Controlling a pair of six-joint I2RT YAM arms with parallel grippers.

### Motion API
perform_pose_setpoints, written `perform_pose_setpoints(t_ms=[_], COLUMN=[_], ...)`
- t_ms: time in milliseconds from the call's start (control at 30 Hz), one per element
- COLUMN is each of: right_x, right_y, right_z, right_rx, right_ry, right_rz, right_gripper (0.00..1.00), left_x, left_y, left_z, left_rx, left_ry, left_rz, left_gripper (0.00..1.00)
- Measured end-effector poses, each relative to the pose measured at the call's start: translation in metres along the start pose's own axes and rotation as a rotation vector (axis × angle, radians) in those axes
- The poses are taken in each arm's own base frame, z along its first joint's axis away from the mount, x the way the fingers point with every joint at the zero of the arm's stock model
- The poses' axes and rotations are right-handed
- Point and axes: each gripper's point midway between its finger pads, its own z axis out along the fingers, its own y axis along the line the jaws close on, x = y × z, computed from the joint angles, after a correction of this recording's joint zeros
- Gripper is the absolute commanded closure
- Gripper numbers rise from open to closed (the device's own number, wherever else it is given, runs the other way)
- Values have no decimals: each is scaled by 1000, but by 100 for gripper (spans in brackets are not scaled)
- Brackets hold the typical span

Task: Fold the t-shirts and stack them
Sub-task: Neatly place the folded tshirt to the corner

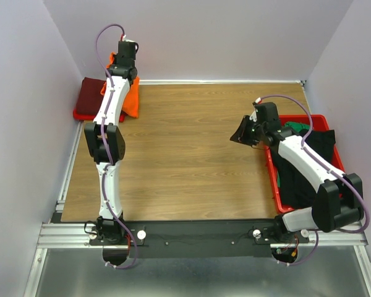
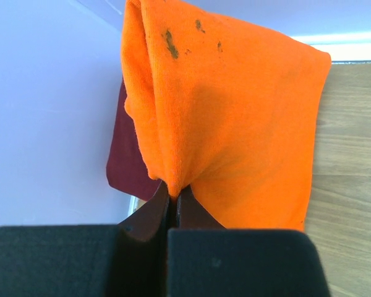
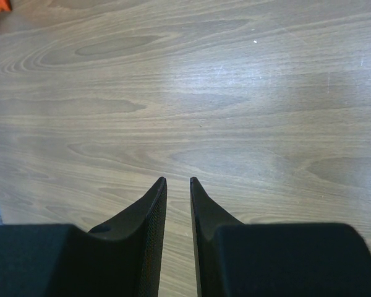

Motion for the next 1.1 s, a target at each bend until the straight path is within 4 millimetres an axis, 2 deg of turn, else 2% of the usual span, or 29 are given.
perform_pose_setpoints(t_ms=[333,667,1100], right_x=[-6,-5,-4], right_y=[12,21,31], right_z=[-2,1,7], right_rx=[-13,-13,-7], right_ry=[-11,-12,-3], right_rz=[-18,-37,-59], right_gripper=[72,72,72], left_x=[-20,-21,-20], left_y=[17,22,40], left_z=[-17,-17,-13], left_rx=[-17,-22,-41], left_ry=[-49,-52,-49], left_rz=[-4,5,-4], left_gripper=[100,100,100])
